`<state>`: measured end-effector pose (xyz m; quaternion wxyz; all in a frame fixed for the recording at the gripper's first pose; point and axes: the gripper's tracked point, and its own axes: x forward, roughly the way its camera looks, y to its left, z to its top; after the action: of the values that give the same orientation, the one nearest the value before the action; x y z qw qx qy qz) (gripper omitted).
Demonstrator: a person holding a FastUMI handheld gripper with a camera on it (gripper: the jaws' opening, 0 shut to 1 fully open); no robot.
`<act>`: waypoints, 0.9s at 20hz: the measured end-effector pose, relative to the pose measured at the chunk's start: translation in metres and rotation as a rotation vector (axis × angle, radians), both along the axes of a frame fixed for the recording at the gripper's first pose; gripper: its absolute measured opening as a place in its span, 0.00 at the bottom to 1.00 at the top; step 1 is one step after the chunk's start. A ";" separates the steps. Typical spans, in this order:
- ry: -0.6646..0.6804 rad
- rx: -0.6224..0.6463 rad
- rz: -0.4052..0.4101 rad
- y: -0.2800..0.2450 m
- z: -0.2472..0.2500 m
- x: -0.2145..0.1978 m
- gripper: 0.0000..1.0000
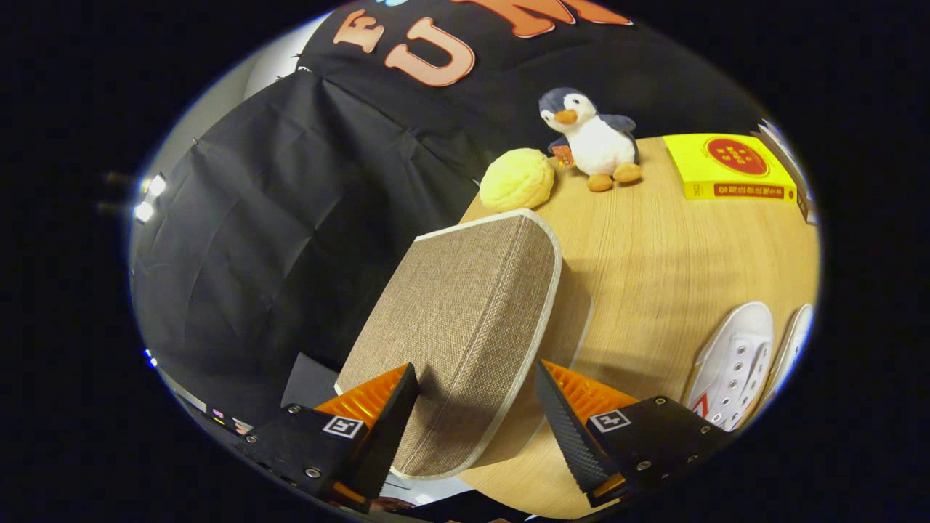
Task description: Open the storage box then place both shoes into the box .Put the left shoe in first, then the right shoe, with the right side of both shoes facing outward in a uniform manner.
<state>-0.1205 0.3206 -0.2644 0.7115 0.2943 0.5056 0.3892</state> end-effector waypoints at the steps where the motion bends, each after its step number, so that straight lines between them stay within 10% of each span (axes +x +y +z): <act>1: 0.026 0.011 -0.003 0.003 -0.002 -0.001 0.97; 18: 0.249 0.241 -0.061 -0.024 0.045 0.000 0.78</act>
<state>-0.1201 0.2970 -0.2194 0.6143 0.4386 0.5304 0.3860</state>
